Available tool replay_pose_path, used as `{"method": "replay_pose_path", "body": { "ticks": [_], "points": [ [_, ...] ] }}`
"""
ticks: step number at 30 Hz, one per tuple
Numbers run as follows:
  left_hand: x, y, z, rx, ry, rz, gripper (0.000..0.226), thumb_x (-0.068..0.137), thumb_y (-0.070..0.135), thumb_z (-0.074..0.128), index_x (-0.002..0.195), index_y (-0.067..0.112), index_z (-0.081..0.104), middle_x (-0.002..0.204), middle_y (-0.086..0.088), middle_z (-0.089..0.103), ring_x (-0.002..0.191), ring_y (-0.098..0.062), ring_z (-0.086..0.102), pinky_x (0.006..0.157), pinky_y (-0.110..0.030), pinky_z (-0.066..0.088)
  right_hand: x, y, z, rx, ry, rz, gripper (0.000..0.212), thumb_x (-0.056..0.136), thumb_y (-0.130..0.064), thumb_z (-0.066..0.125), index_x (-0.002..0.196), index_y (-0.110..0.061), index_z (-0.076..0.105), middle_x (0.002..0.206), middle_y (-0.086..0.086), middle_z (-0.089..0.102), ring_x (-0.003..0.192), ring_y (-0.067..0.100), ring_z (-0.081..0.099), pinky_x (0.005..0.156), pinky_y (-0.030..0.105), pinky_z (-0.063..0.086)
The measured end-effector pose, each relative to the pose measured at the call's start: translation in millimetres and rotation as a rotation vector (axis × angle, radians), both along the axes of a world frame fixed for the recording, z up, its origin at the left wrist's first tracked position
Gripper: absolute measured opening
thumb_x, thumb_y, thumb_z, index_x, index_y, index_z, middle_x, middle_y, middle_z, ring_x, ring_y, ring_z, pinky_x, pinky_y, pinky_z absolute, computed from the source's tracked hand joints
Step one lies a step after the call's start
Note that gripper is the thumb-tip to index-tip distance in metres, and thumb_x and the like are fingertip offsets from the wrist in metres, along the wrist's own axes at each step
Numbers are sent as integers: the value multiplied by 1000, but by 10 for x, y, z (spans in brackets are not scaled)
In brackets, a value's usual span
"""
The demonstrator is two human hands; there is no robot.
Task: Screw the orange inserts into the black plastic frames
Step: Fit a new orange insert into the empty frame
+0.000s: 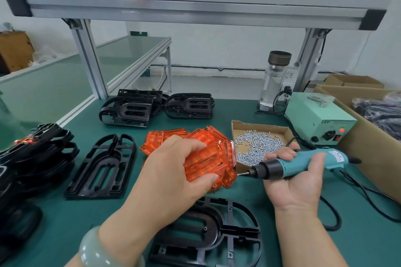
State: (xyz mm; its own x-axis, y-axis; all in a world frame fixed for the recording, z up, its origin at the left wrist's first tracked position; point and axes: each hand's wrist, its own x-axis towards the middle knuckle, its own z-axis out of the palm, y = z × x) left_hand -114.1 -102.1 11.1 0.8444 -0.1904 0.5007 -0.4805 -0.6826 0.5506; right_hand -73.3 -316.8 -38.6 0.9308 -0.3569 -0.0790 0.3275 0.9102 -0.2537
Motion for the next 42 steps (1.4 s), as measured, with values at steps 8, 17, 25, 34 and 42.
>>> {"method": "replay_pose_path", "body": {
  "ticks": [8,17,25,34,42],
  "points": [
    [238,226,300,391,121,247,18,73,45,65,79,29,60,80,7,59,74,-4,57,62,-17,41,6,-1,-11,-12,13,-9,42,94,-60,39,86,-20,52,66,-11,46,52,3,48,60,20,49],
    [217,272,138,139,233,3,47,67,34,79,106,49,60,96,25,56,89,12,53,76,3,32,13,4,5,1,15,-1,41,94,-59,40,87,-20,51,67,-10,45,52,4,46,59,19,48],
    [64,214,89,-133,279,-95,49,61,38,84,101,49,58,100,34,61,87,7,63,79,-9,46,-3,12,19,-8,7,11,40,92,-59,40,86,-21,50,66,-10,44,51,3,47,58,19,48],
    [-24,173,37,-420,366,-181,53,56,34,86,101,47,61,93,16,72,82,-6,70,72,-14,52,-9,17,13,-13,15,3,41,94,-59,39,85,-20,51,66,-10,44,51,4,47,58,19,49],
    [-78,126,-62,-798,550,-334,58,61,9,78,111,36,65,108,3,71,95,-16,69,78,-18,52,-4,15,7,-7,20,8,42,94,-60,39,86,-20,51,67,-11,44,53,3,46,59,19,47]
  ]
}}
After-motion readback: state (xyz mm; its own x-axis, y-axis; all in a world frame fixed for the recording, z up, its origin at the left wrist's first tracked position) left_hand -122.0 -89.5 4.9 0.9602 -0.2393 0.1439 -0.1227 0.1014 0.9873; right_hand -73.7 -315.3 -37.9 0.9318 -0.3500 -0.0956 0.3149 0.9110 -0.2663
